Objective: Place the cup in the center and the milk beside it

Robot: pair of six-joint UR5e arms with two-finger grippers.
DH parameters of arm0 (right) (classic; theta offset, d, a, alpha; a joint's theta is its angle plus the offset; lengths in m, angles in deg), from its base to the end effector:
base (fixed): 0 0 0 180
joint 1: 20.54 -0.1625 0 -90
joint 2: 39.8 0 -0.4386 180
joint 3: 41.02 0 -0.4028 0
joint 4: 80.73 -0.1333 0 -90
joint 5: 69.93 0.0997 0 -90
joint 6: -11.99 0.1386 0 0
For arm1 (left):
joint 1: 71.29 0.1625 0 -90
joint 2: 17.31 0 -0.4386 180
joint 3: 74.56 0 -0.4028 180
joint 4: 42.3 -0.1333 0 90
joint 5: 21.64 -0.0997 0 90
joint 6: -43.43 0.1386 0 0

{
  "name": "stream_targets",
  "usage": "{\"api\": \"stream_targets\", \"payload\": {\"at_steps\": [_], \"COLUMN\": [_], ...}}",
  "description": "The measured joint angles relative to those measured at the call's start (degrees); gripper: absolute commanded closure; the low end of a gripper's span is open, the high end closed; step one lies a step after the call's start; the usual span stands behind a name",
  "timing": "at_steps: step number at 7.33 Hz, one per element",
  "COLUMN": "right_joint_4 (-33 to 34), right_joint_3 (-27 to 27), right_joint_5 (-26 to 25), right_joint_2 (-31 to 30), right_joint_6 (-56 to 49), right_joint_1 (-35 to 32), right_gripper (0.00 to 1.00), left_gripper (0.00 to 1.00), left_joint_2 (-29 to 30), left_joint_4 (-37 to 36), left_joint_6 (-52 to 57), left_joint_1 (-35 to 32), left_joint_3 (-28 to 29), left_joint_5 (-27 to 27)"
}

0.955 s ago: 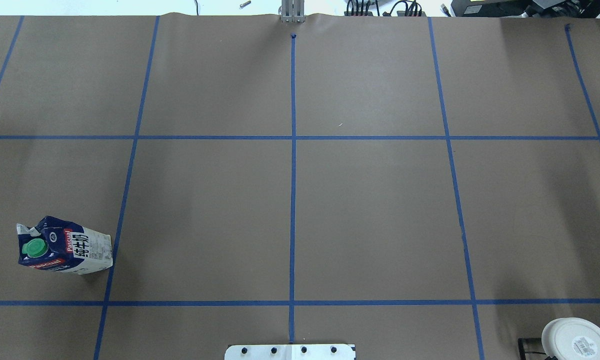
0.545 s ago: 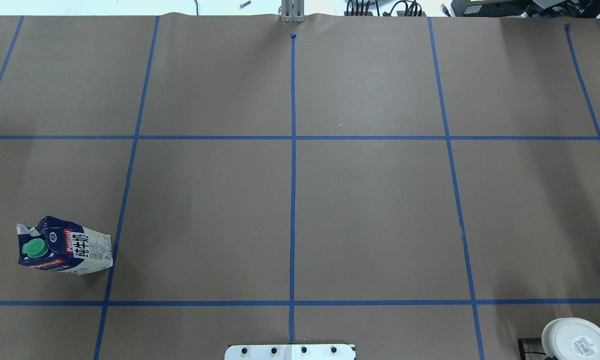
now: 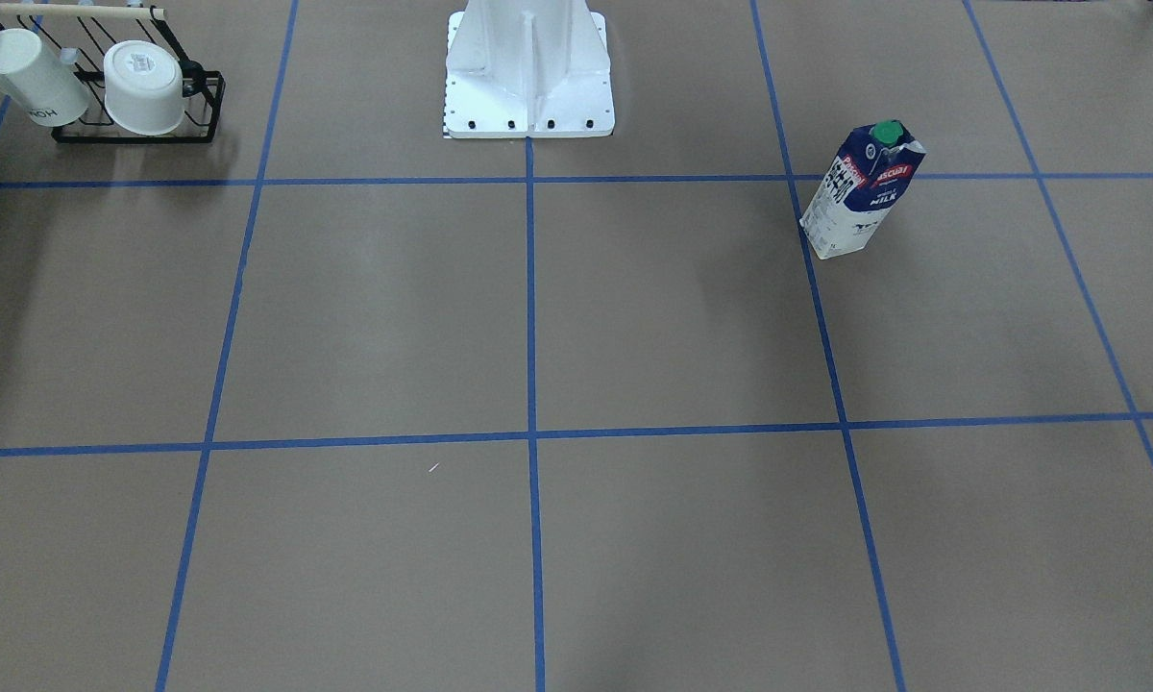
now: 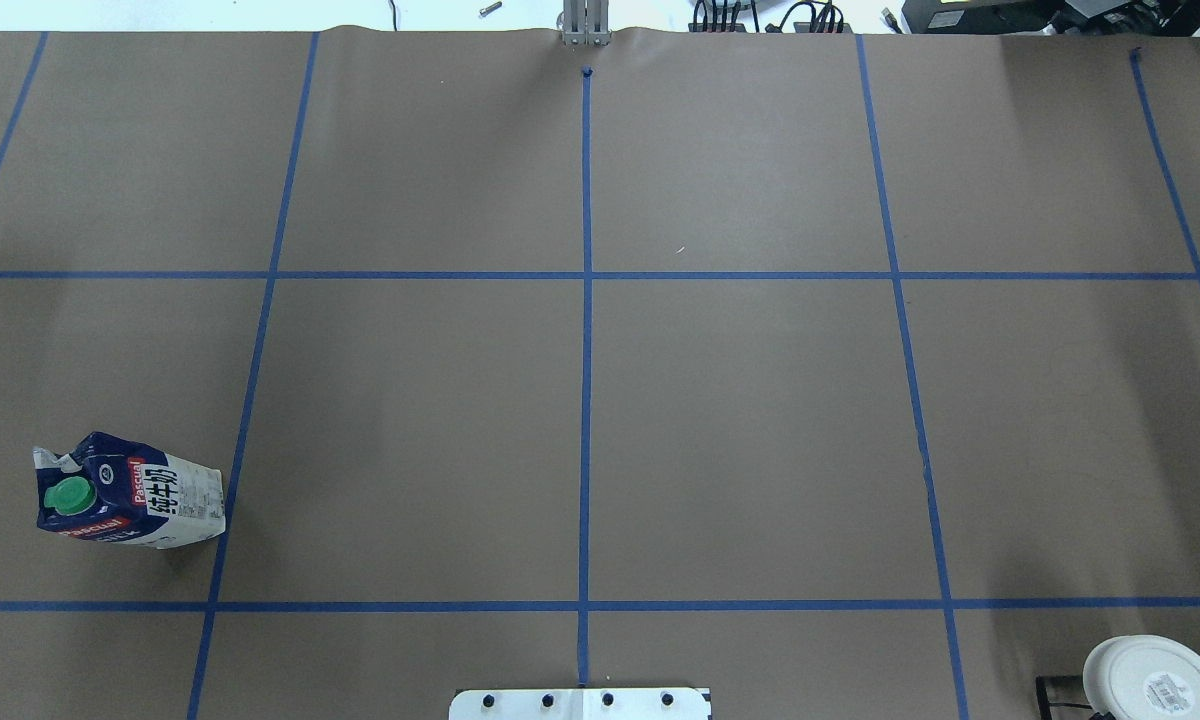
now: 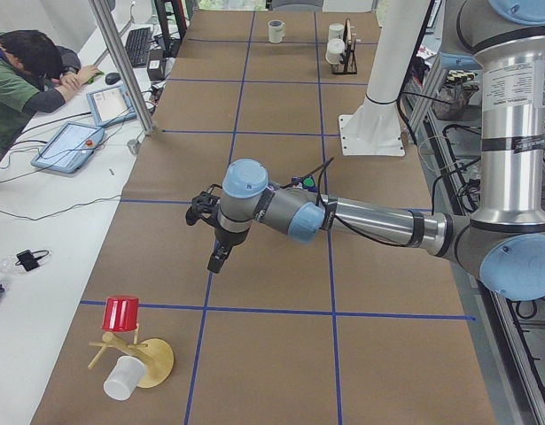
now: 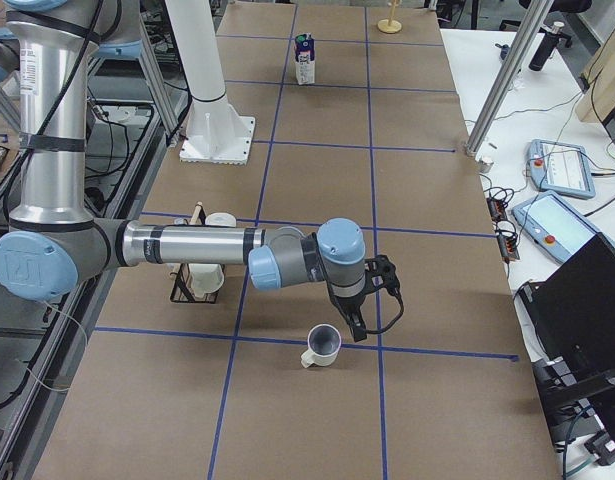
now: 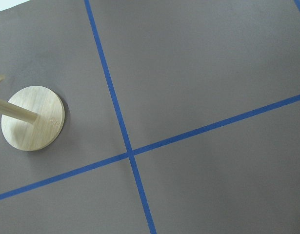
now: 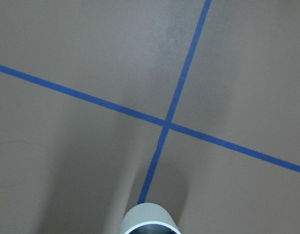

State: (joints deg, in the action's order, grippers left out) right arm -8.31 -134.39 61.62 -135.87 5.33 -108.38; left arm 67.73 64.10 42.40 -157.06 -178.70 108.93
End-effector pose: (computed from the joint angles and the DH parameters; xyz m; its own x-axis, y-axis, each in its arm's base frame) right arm 0.0233 -0.4802 0.6923 0.7322 -0.3091 0.6069 0.1222 0.9363 0.3294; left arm -0.0065 -0.4969 0.5871 0.7379 0.3199 -0.5943 -0.0533 0.9054 0.4212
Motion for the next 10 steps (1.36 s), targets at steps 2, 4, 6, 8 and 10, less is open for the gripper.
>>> {"api": "stream_targets", "payload": {"at_steps": [2, 4, 6, 8, 10], "right_joint_4": [-7.4, -9.9, -10.4, -10.6, -11.0], "right_joint_3": [5.3, 6.5, 7.7, 8.9, 9.2], "right_joint_5": [0.0, -0.1, -0.5, -1.0, -1.2], "right_joint_2": [-2.0, -3.7, -3.9, -3.8, -3.6], "right_joint_6": [-0.3, -0.2, 0.0, -0.1, -0.1], "right_joint_1": [0.6, 2.2, 4.2, 5.2, 5.9], "right_gripper": [0.1, 0.28, 0.3, 0.65, 1.0], "left_gripper": [0.0, 0.0, 0.0, 0.0, 0.0], "left_joint_2": [0.1, 0.2, 0.3, 0.3, 0.2], "left_joint_4": [0.3, 0.4, 0.4, 1.2, 1.8], "left_joint_6": [0.0, 0.0, 0.0, 0.0, 0.0], "left_joint_1": [0.0, 0.1, 0.1, 0.1, 0.1], "left_joint_3": [0.0, -0.1, -0.2, 0.1, 0.3], "left_joint_5": [0.0, 0.0, 0.0, 0.0, 0.0]}}
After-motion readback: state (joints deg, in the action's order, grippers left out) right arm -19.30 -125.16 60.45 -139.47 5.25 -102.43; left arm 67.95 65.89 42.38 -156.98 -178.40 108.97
